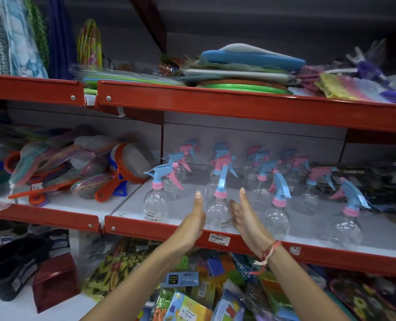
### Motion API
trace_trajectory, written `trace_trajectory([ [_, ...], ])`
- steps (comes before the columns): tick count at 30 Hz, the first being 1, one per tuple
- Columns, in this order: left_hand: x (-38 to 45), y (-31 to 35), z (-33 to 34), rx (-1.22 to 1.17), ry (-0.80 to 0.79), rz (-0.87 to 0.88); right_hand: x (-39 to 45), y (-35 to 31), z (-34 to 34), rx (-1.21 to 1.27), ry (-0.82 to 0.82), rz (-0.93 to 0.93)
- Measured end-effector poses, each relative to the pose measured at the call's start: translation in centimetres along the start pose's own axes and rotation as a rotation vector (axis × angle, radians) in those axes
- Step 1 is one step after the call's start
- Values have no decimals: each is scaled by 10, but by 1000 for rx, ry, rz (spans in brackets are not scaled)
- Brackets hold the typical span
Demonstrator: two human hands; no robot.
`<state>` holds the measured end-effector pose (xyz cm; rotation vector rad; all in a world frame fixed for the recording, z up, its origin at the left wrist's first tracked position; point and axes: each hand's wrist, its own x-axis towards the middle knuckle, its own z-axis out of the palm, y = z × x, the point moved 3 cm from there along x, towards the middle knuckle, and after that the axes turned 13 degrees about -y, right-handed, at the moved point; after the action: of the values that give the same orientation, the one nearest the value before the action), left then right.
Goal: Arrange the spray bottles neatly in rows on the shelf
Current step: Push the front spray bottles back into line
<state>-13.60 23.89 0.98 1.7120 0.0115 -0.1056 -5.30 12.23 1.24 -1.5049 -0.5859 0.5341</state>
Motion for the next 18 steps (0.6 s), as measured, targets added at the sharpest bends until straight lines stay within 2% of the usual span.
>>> trace_trajectory([
  [8,16,1,-9,31,17,-28,-13,4,-1,-6,-5,25],
  [18,35,2,-15,36,22,26,-24,12,2,14,43,12],
])
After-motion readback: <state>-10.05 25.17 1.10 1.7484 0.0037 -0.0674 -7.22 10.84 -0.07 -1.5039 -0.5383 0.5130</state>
